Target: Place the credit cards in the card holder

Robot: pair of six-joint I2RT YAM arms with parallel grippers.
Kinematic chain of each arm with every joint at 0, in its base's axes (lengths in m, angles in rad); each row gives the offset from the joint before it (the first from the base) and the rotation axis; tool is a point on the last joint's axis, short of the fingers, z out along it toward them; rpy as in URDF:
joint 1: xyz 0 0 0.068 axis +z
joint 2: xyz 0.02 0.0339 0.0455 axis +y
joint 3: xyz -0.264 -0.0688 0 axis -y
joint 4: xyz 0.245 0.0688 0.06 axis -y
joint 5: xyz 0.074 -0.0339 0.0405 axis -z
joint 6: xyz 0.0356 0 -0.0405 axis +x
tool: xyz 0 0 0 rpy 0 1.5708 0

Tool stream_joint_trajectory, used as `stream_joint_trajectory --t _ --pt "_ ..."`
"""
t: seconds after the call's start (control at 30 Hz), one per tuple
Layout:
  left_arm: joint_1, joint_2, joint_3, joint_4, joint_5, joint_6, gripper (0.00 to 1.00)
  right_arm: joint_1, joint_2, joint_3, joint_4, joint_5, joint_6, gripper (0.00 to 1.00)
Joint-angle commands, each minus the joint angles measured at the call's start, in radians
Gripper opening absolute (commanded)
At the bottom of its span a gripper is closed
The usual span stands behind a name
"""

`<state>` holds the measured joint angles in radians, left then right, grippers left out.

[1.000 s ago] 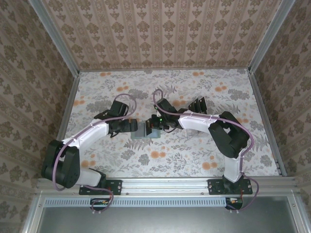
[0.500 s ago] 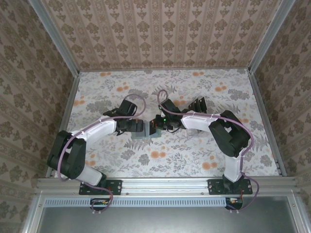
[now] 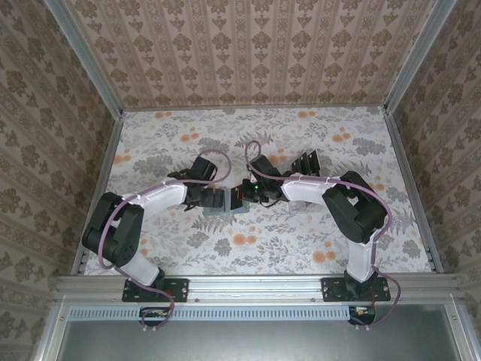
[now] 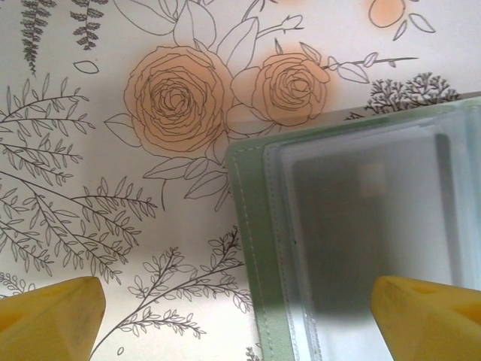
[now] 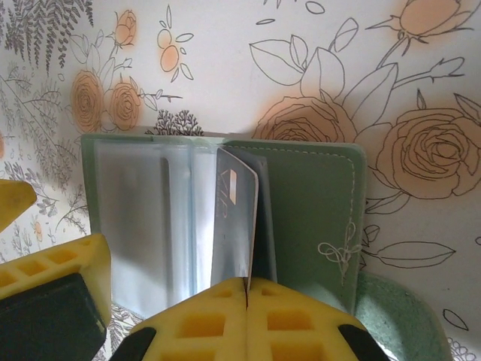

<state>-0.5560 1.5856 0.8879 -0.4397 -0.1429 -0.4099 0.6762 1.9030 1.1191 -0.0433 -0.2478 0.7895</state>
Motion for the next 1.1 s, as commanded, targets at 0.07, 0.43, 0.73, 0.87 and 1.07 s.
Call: stream_joint_trajectory --t 0.07,0.43,0.73,0.87,1.07 --pt "-0.002 0.026 -0.012 -0.035 -0.074 -0.004 1.00 -0.007 0.005 -0.039 -0.035 0.004 0.002 0.00" --pt "0.010 0.024 -0.050 -0.068 -0.106 -0.035 1.00 -0.040 -0.025 -0.056 -0.024 -0.011 0.002 0.00" --pt "0.008 0.015 -0.070 -0.070 -0.107 -0.049 1.00 -0.064 -0.069 -0.047 0.026 -0.070 -0.004 0.00" --pt "0.009 0.011 -0.079 -0.071 -0.106 -0.049 1.00 -0.066 -0.073 -0.060 0.118 -0.128 0.008 0.00" --pt "0.008 0.013 -0.084 -0.068 -0.107 -0.049 1.00 -0.065 -0.044 -0.090 0.282 -0.211 0.050 0.00"
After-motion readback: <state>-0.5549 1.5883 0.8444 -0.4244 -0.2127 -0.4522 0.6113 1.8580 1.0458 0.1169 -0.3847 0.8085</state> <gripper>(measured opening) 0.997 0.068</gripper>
